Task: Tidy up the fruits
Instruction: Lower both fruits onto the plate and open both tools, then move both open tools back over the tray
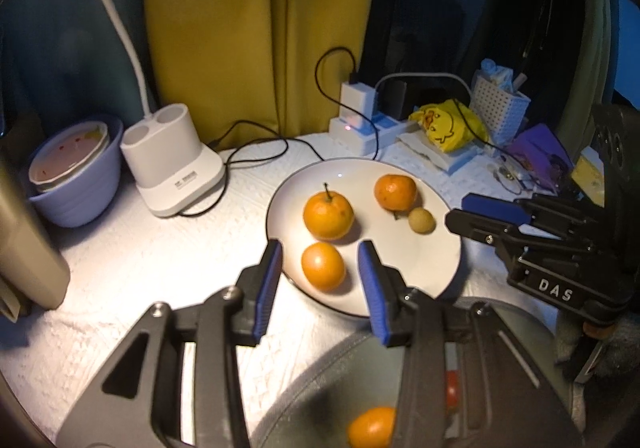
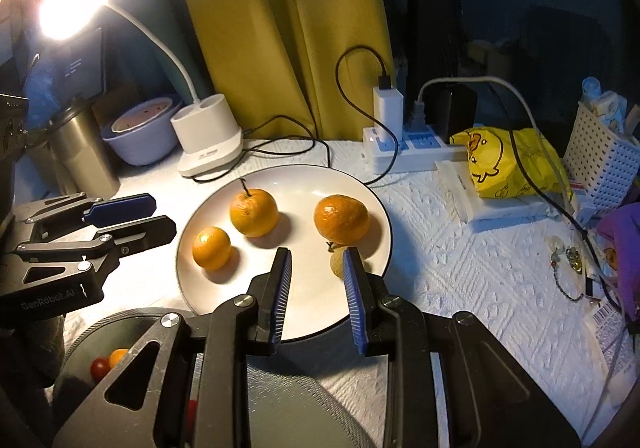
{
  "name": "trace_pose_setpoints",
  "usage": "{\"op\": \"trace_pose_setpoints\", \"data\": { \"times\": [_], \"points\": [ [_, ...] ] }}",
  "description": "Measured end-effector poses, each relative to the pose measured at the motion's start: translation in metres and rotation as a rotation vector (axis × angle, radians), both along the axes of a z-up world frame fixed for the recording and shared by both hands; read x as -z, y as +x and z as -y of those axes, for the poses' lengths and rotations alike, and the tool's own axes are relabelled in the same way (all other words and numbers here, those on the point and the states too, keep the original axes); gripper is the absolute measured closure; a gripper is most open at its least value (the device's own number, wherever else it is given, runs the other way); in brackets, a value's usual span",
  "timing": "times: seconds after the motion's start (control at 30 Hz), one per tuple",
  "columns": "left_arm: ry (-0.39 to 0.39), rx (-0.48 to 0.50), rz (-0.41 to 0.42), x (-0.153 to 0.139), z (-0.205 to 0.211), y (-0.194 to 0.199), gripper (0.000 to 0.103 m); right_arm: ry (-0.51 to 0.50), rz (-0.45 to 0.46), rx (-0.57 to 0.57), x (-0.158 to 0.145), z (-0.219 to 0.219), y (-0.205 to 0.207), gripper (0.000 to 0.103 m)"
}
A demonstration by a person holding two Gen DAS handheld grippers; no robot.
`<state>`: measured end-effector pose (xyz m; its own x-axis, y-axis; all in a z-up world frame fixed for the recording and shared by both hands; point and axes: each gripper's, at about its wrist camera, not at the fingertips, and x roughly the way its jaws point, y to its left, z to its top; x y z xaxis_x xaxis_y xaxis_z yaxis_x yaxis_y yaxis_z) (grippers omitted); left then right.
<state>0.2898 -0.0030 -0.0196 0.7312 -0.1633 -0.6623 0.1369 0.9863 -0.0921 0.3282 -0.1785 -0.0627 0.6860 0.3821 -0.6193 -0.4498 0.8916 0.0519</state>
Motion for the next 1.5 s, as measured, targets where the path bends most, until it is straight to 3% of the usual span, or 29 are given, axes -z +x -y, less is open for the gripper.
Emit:
{"op": "trace_pose_setpoints", "data": {
  "times": [0.37,0.43,0.53,0.9,1.1,1.5],
  "points": [
    [-0.017,-0.011,0.047,-0.019,-0.003,-0.035,0.057,-0.001,0.036,-0.009,-0.019,-0.002,-0.031,0.075],
    [-0.021,-0.015,0.059,-0.022,-0.004,-0.041,0.040,-0.003,0.040,-0.012,-0.022,-0.003,-0.038,0.075],
    [-0.042,-0.017,0.073,-0.027,-0.007,-0.051,0.028,-0.007,0.047,-0.016,-0.026,-0.004,-0.047,0.075],
    [-0.043,-0.018,0.079,-0.030,-0.011,-0.083,0.027,-0.012,0.062,-0.016,-0.034,-0.007,-0.079,0.073],
    [-0.047,-0.018,0.074,-0.024,-0.013,-0.100,0.027,-0.016,0.053,-0.017,-0.030,-0.008,-0.094,0.066],
    [-0.069,-0.036,0.029,0.004,-0.017,-0.127,0.027,-0.040,0.008,-0.027,-0.011,-0.013,-0.117,0.066]
  ]
}}
